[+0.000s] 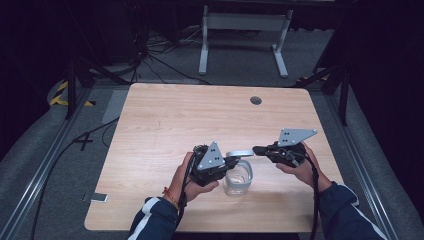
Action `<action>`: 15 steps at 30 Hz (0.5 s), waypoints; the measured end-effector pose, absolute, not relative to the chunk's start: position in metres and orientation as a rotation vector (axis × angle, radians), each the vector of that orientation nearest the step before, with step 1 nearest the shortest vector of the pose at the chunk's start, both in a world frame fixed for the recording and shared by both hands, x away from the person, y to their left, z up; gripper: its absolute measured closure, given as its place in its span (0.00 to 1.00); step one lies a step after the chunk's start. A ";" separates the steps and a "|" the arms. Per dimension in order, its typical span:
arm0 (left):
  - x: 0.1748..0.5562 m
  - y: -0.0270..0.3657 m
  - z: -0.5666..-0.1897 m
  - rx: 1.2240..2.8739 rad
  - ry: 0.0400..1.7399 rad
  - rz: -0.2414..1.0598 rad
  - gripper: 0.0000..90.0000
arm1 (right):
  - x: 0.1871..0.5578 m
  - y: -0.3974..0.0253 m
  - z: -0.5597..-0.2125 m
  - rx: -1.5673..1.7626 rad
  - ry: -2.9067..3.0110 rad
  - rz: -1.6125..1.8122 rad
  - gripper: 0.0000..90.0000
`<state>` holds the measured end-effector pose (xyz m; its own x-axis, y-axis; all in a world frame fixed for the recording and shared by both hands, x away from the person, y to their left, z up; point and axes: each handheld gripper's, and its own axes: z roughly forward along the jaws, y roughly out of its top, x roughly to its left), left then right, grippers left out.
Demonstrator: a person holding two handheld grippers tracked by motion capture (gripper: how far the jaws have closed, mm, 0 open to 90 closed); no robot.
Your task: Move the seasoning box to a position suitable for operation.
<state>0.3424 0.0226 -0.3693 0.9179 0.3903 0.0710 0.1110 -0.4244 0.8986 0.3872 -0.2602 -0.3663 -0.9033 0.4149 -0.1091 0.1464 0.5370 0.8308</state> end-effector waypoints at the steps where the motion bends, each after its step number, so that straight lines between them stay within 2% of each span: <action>1: 0.344 0.022 -0.369 1.999 0.363 0.326 0.93 | 0.386 -0.262 -0.367 0.472 2.482 1.300 1.00; 15: 0.356 0.024 -0.367 1.991 0.365 0.335 0.93 | 0.377 -0.280 -0.370 0.514 2.479 1.263 1.00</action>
